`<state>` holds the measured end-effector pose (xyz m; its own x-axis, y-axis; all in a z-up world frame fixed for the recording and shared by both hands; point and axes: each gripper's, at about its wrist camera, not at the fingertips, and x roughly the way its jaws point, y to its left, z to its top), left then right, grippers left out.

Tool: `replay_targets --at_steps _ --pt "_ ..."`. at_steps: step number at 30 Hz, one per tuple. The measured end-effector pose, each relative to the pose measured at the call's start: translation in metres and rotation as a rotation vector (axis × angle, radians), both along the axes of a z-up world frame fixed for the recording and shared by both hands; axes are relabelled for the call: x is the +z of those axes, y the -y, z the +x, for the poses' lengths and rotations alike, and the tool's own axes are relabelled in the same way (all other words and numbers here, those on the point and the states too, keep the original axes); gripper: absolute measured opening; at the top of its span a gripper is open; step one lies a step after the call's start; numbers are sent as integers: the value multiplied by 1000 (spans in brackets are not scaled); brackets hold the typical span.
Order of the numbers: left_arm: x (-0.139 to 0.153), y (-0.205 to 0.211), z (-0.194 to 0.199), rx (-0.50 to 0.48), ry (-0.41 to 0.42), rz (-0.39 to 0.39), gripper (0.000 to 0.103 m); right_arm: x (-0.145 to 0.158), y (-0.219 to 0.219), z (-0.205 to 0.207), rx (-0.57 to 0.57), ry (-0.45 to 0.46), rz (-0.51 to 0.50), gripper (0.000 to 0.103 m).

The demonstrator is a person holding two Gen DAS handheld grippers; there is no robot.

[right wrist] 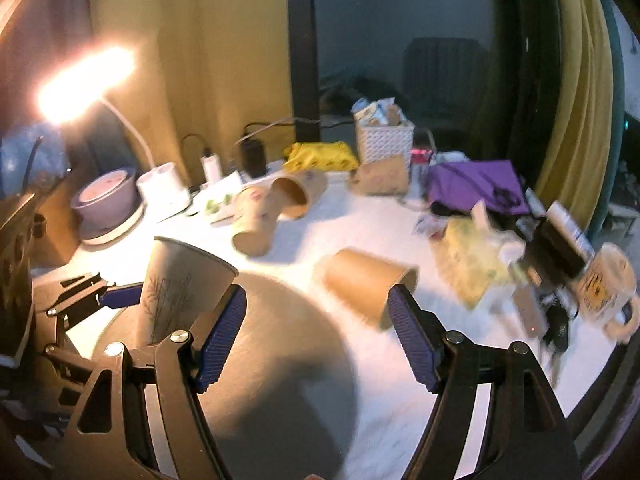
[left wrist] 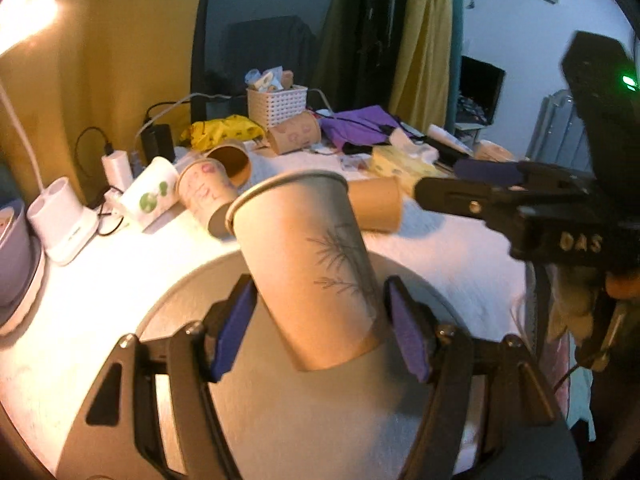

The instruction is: Flip cup upright

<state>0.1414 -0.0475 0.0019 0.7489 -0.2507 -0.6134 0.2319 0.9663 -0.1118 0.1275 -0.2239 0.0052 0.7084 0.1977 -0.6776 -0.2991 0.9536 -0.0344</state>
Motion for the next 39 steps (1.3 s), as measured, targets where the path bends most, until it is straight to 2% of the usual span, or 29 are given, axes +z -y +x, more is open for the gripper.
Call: replay_targets --at_steps 5,7,9,11,15,19,23,28,39 --pt "-5 -5 -44 -24 66 -11 67 -5 -7 -29 -10 -28 51 76" --pt "-11 -6 -62 -27 125 -6 67 -6 -8 -41 -9 -36 67 76" --pt "-18 -4 -69 -20 133 21 67 -6 -9 -52 -16 -45 83 76" --pt "-18 -3 -73 -42 121 10 67 -7 -10 -61 -5 -60 107 76" --pt "-14 -3 -86 -40 159 -2 67 -4 -13 -79 22 -60 141 76" --pt "-10 5 -102 -60 232 47 67 5 -17 -93 87 -56 207 76" --pt "-8 16 -117 -117 314 82 67 9 -22 -95 155 -93 304 76" --pt "-6 31 -136 -172 391 136 67 7 -25 -90 165 -128 346 76" --pt "-1 33 -142 -209 411 107 67 -3 -22 -77 214 -221 454 76"
